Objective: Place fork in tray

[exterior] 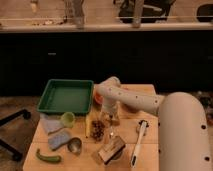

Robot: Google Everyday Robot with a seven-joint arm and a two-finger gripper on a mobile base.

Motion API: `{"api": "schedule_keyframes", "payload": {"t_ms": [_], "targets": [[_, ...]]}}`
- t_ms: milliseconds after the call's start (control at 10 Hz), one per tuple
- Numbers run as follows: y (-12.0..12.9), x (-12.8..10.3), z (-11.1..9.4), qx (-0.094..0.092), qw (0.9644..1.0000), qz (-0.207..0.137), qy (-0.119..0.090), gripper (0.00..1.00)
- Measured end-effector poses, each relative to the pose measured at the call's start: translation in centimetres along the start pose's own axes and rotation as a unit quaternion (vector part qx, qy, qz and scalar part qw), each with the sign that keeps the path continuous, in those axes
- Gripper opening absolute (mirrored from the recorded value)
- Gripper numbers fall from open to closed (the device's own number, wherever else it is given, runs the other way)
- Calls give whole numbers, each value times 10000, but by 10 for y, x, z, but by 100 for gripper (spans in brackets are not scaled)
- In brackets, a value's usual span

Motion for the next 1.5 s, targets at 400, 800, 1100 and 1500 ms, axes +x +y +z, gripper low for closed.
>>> {"api": "schedule_keyframes", "payload": {"t_ms": [400, 800, 1100, 1500], "targets": [[3, 1, 1, 204, 9998, -62, -48, 80], [5, 2, 2, 220, 9997, -111, -66, 71], [10, 1, -3, 476, 9987, -155, -41, 43], [11, 2, -8, 639, 9978, -162, -20, 3]]}}
